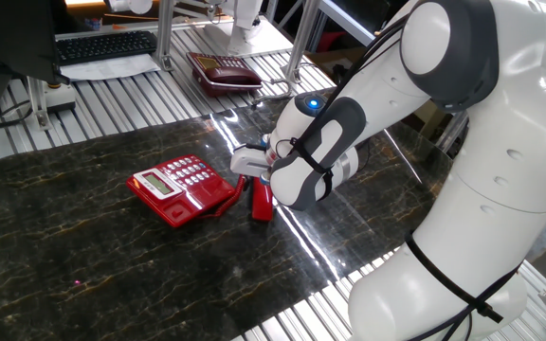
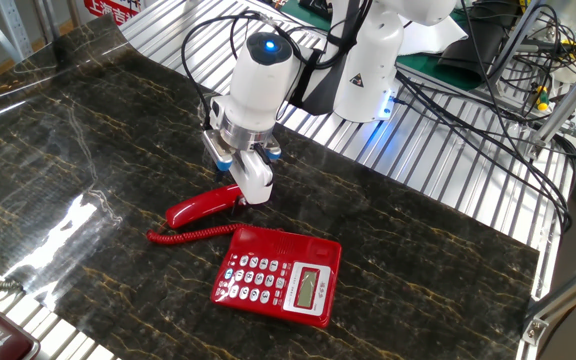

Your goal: Place the handset of the telephone on the corresponding phone cradle

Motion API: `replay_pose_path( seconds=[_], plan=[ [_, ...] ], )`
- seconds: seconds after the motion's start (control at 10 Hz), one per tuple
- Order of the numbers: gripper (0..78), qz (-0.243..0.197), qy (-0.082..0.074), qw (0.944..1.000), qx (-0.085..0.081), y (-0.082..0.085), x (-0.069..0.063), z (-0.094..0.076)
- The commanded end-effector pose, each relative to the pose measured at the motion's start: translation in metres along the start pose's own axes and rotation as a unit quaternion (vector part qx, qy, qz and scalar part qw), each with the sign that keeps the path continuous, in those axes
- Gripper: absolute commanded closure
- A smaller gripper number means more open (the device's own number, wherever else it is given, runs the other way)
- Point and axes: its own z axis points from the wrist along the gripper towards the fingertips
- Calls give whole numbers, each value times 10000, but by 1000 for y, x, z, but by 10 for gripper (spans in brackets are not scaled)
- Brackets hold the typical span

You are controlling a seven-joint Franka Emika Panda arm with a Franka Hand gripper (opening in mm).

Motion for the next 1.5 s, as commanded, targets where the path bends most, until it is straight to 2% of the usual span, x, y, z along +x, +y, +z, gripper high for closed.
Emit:
replay_pose_path(
  seconds=[0.1,0.5,1.0,1.5],
  plan=[
    [2,-340,229,9991,-45,16,24,1],
    [2,-494,488,9976,12,16,24,1],
    [2,-571,408,9975,49,14,23,11],
    [2,-567,398,9976,62,17,21,12]
  ],
)
